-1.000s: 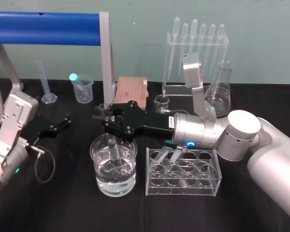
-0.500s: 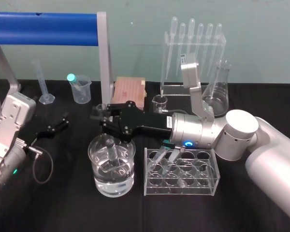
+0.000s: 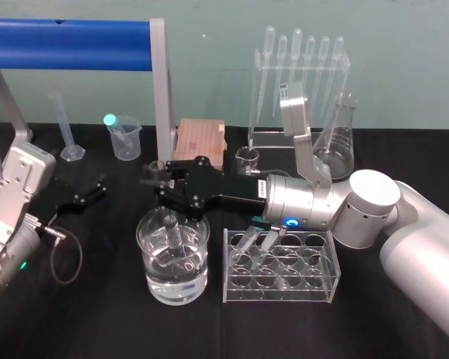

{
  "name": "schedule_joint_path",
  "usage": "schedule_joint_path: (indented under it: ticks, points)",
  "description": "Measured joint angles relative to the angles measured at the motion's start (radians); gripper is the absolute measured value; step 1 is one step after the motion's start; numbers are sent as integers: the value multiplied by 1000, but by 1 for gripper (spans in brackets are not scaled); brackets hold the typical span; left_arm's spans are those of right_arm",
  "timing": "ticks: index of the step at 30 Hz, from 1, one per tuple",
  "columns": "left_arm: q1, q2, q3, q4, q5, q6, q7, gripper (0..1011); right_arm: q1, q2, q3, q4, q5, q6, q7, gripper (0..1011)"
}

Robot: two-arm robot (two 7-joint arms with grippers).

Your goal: Hold the test tube with one hand and immerse one end into the beaker, then return it to the test tube rack.

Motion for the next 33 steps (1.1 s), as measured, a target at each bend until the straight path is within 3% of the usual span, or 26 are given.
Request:
schedule_joint_path:
  ticks: [33]
  points:
    - [0, 0, 0, 0, 0, 0, 0, 1000, 0, 0, 0, 0, 0, 0, 0, 226]
